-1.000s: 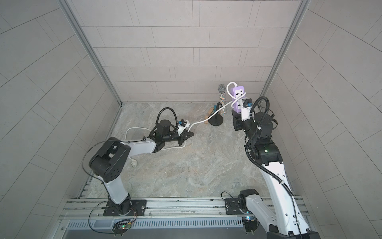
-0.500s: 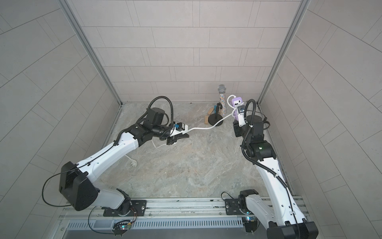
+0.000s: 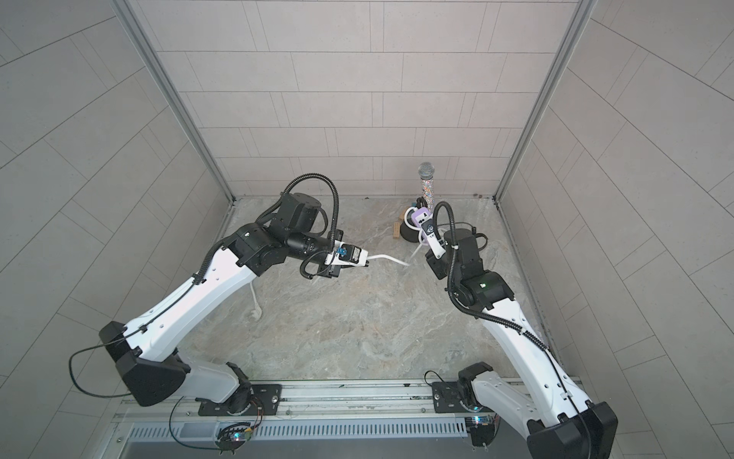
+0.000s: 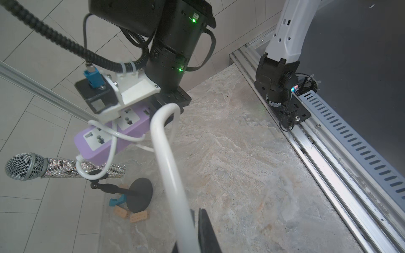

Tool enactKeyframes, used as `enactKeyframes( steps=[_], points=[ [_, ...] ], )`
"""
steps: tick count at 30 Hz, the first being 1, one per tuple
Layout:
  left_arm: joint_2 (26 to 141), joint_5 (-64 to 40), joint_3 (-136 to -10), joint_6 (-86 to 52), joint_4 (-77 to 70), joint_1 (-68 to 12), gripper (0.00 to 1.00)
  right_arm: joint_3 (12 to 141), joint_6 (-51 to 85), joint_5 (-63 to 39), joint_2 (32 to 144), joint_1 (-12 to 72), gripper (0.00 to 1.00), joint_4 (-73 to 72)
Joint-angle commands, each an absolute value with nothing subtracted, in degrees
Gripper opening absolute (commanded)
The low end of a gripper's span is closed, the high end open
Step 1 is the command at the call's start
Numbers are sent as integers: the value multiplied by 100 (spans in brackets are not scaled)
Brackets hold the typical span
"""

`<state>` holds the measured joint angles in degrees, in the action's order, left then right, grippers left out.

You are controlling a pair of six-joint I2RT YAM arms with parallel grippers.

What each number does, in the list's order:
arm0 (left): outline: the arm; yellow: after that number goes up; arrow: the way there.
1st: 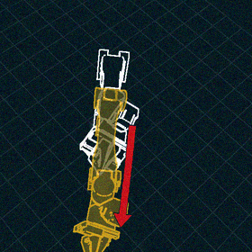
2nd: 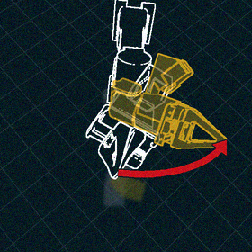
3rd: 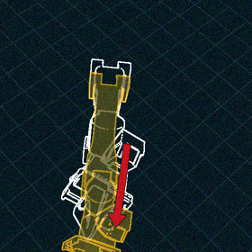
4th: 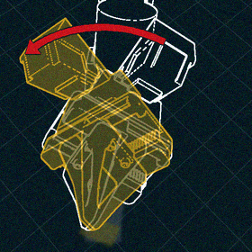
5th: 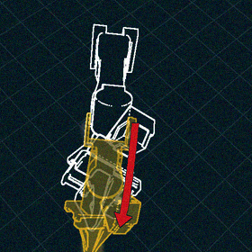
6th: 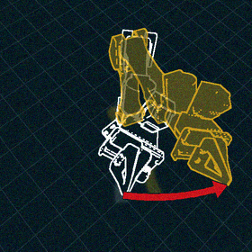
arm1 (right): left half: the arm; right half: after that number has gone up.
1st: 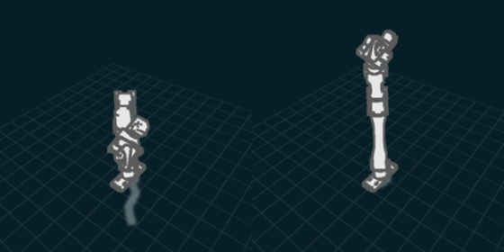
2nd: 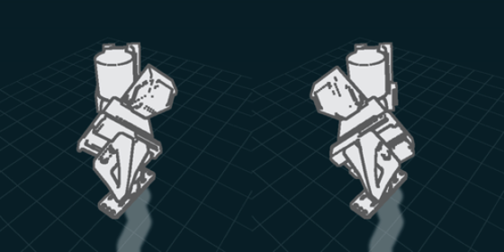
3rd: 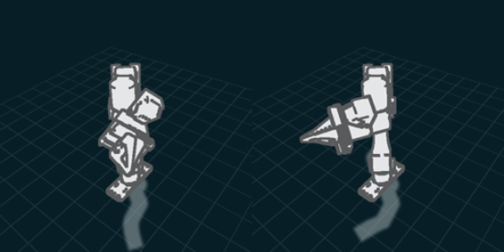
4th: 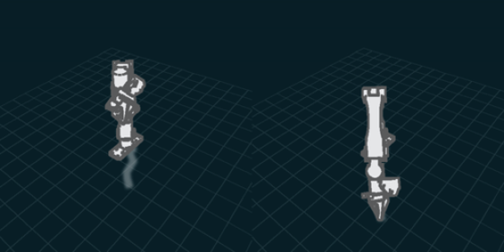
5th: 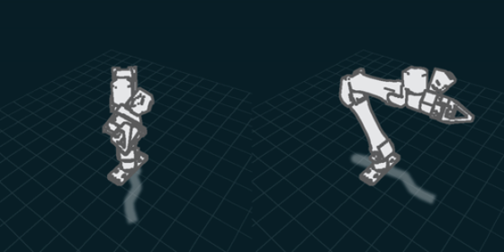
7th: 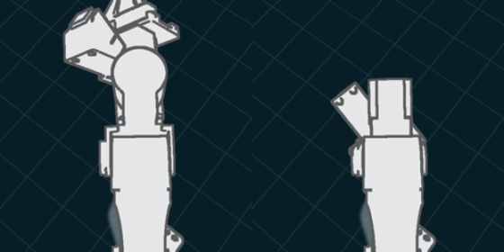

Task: Wrap the cord around the power strip
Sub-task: Wrap the power cord around the power strip.

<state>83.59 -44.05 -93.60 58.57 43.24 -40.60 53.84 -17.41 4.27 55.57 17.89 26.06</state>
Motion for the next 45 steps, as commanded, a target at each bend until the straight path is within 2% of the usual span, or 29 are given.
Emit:
enactKeyframes(
  steps=[1,6,13,23,35,45],
  points=[
    [8577,-4167,-9929,6112,4511,-4083,0,5084,-1904,-82,5287,1915,0,2328],
    [9060,-3472,-10789,6299,4907,-4075,0,4752,-2037,-871,4978,2016,0,2121],
    [9544,-2830,-11381,6450,4954,-4062,0,4147,-2171,-2140,4495,2213,0,1594],
    [9994,-2376,-11777,6476,4509,-3885,0,3700,-2206,-3030,4232,2538,0,940],
    [10472,-2458,-11627,6273,3863,-3708,0,3371,-2437,-2781,4234,3483,0,-53],
    [10914,-2788,-11528,5800,3866,-3401,0,3197,-2082,-2584,4226,3621,0,-1368]
  ],
)
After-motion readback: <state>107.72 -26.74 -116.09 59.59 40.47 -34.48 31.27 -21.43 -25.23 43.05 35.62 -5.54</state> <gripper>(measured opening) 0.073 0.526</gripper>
